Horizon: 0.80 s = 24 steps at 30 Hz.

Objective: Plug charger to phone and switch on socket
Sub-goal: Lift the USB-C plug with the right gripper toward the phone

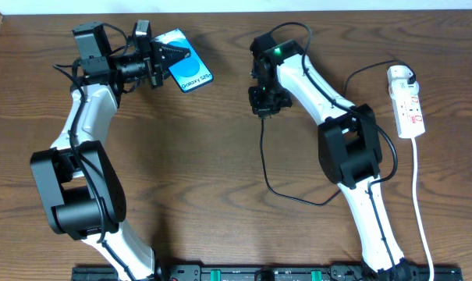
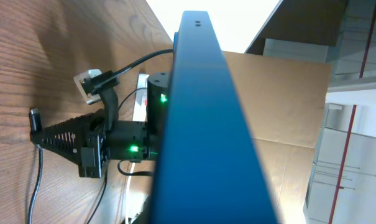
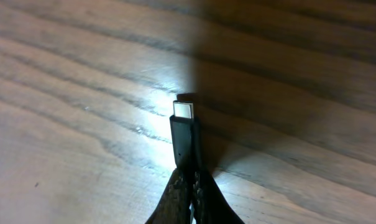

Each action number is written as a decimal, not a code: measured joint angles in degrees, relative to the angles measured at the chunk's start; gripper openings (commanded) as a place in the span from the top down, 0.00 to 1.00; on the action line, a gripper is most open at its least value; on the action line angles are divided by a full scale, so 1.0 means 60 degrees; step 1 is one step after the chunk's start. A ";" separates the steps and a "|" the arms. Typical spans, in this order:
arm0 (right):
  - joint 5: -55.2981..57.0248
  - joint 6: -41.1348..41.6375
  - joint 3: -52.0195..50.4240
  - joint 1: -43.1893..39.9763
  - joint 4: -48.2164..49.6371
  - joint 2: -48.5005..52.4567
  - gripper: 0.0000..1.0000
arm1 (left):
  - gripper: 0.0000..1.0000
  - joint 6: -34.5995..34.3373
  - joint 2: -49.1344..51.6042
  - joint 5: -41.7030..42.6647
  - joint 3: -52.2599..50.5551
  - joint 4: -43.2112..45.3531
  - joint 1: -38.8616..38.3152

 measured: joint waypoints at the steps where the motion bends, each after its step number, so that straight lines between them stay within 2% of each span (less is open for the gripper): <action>1: -0.0219 -0.0106 -0.0022 -0.0044 0.0011 -0.0004 0.99 | 0.93 0.0000 0.0000 -0.0004 0.0000 0.0000 0.0000; 10: -0.1905 -0.1450 -0.0517 -0.0554 0.0590 -0.0423 0.99 | 0.93 0.0000 0.0000 0.0036 0.0000 0.0000 0.0000; 20: -0.4462 -0.3075 -0.0543 -0.0878 0.0270 -0.2929 0.99 | 0.93 0.0004 0.0000 0.0215 0.0000 0.0000 0.0000; 24: -0.4914 -0.3355 -0.0539 -0.0867 -0.0098 -0.3289 0.99 | 0.93 0.0055 0.0000 0.0277 0.0000 0.0004 0.0000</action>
